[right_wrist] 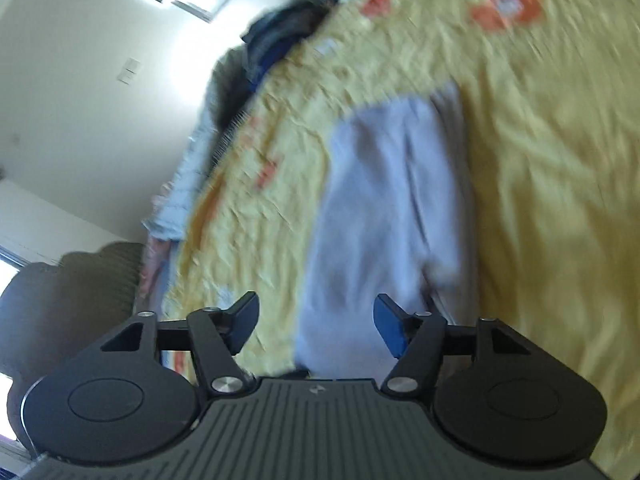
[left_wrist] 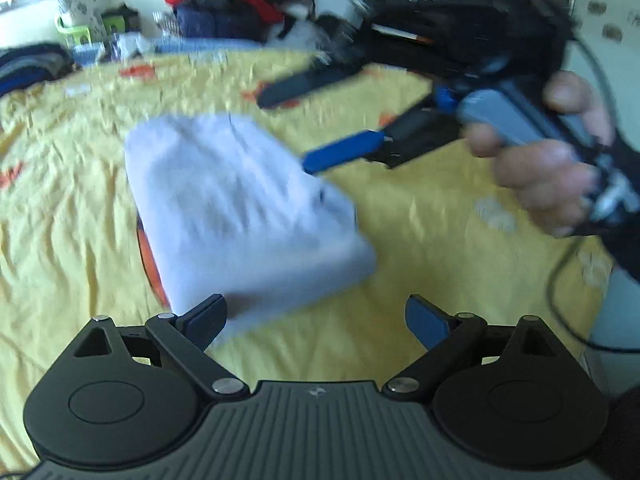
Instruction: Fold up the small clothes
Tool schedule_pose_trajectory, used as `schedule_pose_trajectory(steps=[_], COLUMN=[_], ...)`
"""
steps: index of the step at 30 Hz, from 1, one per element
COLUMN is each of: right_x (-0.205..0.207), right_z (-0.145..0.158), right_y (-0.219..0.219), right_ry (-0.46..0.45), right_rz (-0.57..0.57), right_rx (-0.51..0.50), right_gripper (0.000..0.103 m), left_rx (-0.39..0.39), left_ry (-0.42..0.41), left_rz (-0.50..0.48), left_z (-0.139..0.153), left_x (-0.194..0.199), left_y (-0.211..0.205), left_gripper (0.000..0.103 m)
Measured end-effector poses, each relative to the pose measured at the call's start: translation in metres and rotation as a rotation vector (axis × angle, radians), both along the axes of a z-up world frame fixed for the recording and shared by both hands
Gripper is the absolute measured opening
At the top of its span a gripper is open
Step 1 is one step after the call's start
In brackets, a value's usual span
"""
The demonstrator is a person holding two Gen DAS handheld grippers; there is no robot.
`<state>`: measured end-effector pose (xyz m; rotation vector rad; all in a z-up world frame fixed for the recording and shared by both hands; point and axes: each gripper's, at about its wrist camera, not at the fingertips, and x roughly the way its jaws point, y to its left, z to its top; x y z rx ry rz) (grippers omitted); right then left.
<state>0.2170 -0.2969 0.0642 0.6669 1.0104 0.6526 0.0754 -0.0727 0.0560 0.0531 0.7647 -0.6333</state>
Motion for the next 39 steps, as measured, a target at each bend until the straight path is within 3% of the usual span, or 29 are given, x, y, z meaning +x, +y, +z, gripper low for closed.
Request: schedule_pose_trajectory(steps=[2,5,8,9,10,14,17,18,20,21,23,26,30,32,35,37,39], right_x=[0.026,0.068,0.095,0.096,0.092,0.058,0.032,0.027,0.026,0.03,0.035,0.044,0.056,0.062,0.066,0.066,0.065], right_z=[0.007,-0.005,-0.038,-0.047,-0.051,-0.033,-0.017,-0.016,-0.025,-0.034,-0.049,-0.067,-0.078,-0.083,-0.081,-0.079,-0.08], right_y=[-0.002,0.004,0.01,0.009,0.005,-0.01,-0.019,-0.022,-0.031,-0.036,-0.044,-0.043,-0.041,-0.039,-0.036,-0.036,-0.038], right_ry=[-0.032,0.019,0.122,0.133,0.113,0.075,0.001,-0.014,-0.001,0.037,0.095,0.165,0.204,0.236,0.24,0.239,0.232], right_rz=[-0.046,-0.092,-0.116,-0.115,-0.12,-0.141,-0.139,-0.131,-0.127,-0.146,-0.156,-0.14,-0.141,-0.136,-0.109,-0.097,-0.101], right_rx=[0.038,0.042,-0.076,-0.096,-0.079,-0.033,-0.064,-0.084,-0.131,-0.13,-0.071,0.008,0.077,0.124,0.104,0.088,0.079], right_gripper=[0.081,0.08,0.077,0.067,0.065,0.076,0.078,0.079,0.078,0.074,0.072,0.073,0.071,0.071,0.068,0.065,0.057], left_rx=[-0.008,-0.006,0.026,0.04,0.032,-0.037,-0.03,-0.047,-0.162,-0.276,-0.449,-0.607,-0.71,-0.708,-0.677,-0.621,-0.635], left_ry=[-0.018,0.048,0.01,0.004,0.006,-0.008,-0.057,-0.005,0.182,0.295,0.422,0.53,0.617,0.633,0.632,0.633,0.658], left_rz=[0.012,0.004,-0.014,-0.01,-0.002,0.07,0.209,0.238,0.299,0.326,0.354,0.371,0.395,0.404,0.401,0.418,0.436], left_z=[0.003,-0.015,-0.023,-0.022,-0.018,0.002,0.006,0.002,-0.011,-0.022,-0.035,-0.046,-0.062,-0.062,-0.061,-0.064,-0.071], left_x=[0.009,0.03,0.032,0.03,0.029,0.023,0.028,0.038,0.065,0.08,0.097,0.121,0.146,0.152,0.159,0.159,0.163], left_y=[-0.004,-0.014,-0.022,-0.024,-0.022,0.0,0.023,0.032,0.053,0.066,0.081,0.091,0.096,0.095,0.094,0.095,0.1], left_gripper=[0.097,0.097,0.097,0.097,0.097,0.097,0.098,0.098,0.098,0.098,0.098,0.098,0.097,0.092,0.078,0.034,0.028])
